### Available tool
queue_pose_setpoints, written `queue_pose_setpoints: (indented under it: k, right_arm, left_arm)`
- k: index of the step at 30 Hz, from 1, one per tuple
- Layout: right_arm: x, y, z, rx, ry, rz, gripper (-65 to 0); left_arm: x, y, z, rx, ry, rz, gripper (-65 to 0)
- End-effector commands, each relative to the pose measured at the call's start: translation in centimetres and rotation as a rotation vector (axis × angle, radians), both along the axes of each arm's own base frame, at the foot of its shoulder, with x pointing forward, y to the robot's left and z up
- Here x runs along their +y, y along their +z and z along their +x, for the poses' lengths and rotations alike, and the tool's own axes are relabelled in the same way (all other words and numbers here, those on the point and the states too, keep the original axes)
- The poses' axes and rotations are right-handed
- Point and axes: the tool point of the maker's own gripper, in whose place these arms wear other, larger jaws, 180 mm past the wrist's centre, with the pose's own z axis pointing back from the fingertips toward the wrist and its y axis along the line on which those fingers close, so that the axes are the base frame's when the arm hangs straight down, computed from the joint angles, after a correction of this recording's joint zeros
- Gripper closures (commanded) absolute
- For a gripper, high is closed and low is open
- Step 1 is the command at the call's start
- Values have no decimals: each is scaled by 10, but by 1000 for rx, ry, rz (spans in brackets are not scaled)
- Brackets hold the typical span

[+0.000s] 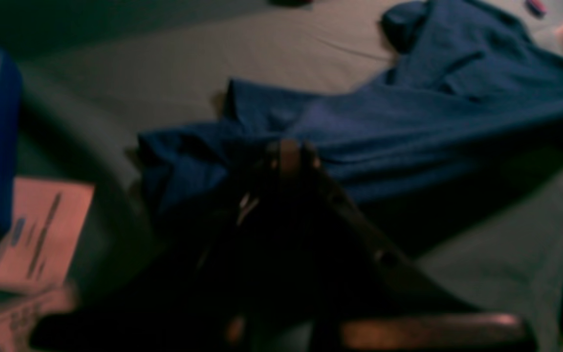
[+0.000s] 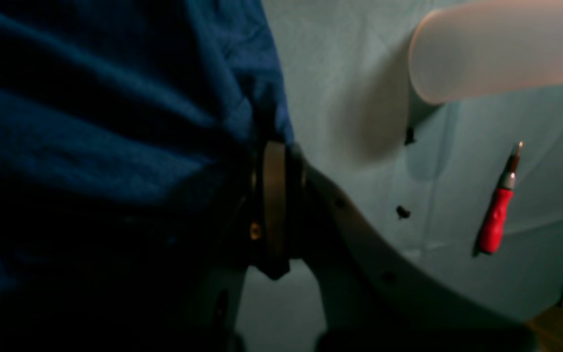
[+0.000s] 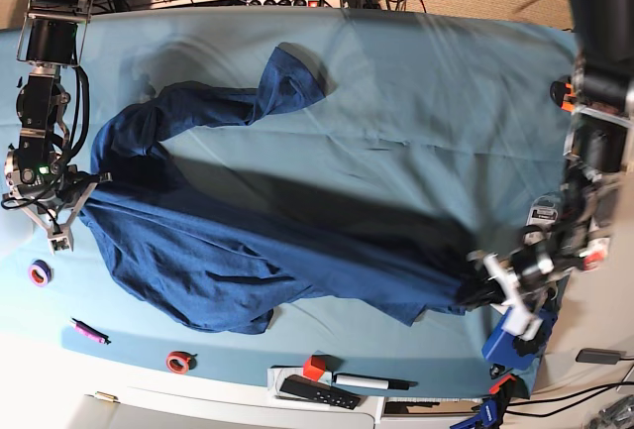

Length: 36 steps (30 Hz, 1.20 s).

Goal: Layout the t-shirt on the table in an organized manner, then fold the t-shirt properly
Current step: 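Pull the hem with the left gripper away from the right gripper, spreading the shirt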

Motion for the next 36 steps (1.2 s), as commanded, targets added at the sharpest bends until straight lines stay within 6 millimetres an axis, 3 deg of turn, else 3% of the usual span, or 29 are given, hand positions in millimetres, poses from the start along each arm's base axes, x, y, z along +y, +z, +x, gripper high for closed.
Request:
queue_pose_setpoints:
  k: [1, 8, 12, 21, 25, 36]
  right_arm:
    - [-7, 15, 4, -30, -8, -14, 0]
    - [8, -19, -21, 50, 7, 82, 0]
    - [15, -34, -37, 99, 13, 115, 0]
    - [28, -53, -65, 165, 43, 143, 0]
    - [33, -65, -83, 211, 50, 163, 0]
    - [32, -95, -134, 351, 33, 161, 0]
  left_arm:
    - [8, 22, 5, -41, 8, -24, 0]
    - [17, -6, -54, 116, -61, -22, 0]
    - [29, -7, -84, 164, -67, -49, 0]
    - [77, 2, -106, 165, 55, -98, 0]
    - [89, -13, -124, 205, 92, -101, 0]
    - [92, -63, -179, 362, 109, -95, 0]
